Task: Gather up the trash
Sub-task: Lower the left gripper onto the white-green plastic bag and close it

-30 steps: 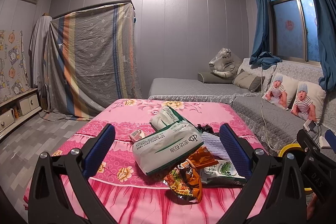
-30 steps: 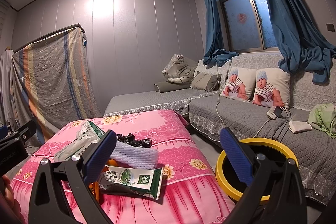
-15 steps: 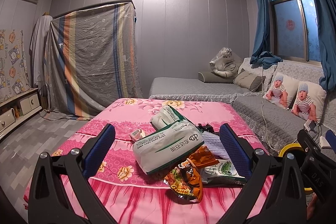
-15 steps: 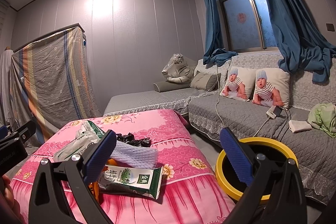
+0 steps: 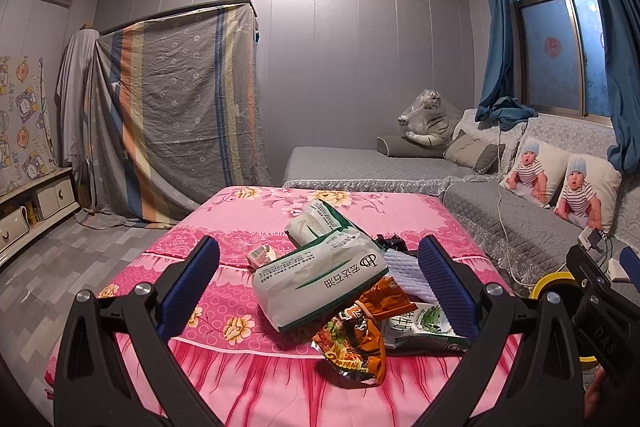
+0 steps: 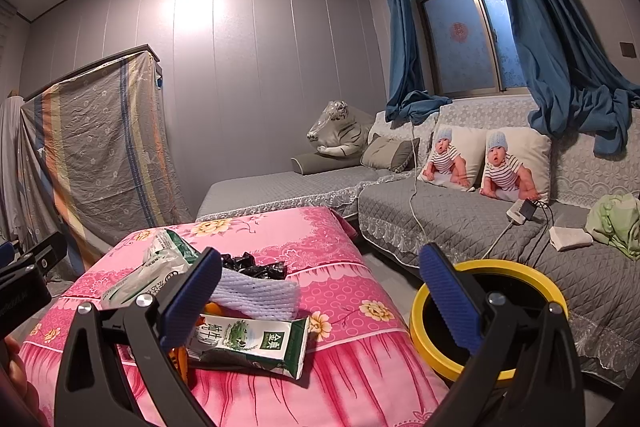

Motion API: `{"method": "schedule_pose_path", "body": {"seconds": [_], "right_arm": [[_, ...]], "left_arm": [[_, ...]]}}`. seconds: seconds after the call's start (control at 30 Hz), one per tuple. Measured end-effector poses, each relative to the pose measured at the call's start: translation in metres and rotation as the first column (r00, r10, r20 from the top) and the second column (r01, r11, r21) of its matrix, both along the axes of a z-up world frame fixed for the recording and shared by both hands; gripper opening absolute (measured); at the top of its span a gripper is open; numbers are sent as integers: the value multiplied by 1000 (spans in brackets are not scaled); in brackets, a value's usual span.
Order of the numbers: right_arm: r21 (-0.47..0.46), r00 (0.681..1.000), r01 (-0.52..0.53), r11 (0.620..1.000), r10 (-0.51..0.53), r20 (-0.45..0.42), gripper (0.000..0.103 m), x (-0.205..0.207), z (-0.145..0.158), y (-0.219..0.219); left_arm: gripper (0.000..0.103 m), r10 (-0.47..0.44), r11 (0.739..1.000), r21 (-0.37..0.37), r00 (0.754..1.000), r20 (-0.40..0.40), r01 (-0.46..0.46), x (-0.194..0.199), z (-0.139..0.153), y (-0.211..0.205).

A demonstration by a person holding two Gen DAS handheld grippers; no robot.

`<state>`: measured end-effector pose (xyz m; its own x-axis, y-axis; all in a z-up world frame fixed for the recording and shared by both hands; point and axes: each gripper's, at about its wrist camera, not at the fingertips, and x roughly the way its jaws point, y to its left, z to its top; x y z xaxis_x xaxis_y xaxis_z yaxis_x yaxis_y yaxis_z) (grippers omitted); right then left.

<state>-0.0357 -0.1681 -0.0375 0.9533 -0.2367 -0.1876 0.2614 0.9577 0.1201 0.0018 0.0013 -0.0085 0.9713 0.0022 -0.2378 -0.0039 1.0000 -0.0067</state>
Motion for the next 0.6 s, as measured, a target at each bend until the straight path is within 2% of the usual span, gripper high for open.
{"method": "schedule_pose_path", "body": {"seconds": [0.23,0.3,0.4,0.47,0.53,0.6], "right_arm": [[-10,1000,20,1000,-20,6,95,-3,-3,-2],[-13,999,34,999,-33,15,95,-5,-5,-6],[-31,998,62,998,-61,31,95,-6,-4,-12],[-39,998,55,998,-54,35,95,-6,-3,-16],[-36,997,65,997,-63,36,95,-8,-4,-21],[-26,997,66,997,-65,27,95,-4,-1,-23]], "left_arm": [[95,-38,999,-17,999,-19,38,3,-1,7],[95,-38,999,3,999,-28,38,8,-3,11],[95,-65,997,26,994,-83,67,26,-10,26],[95,-130,992,-24,983,-128,128,39,-16,46],[95,-233,971,-100,957,-172,218,53,-25,67],[95,-285,957,-120,940,-189,266,63,-33,80]]}}
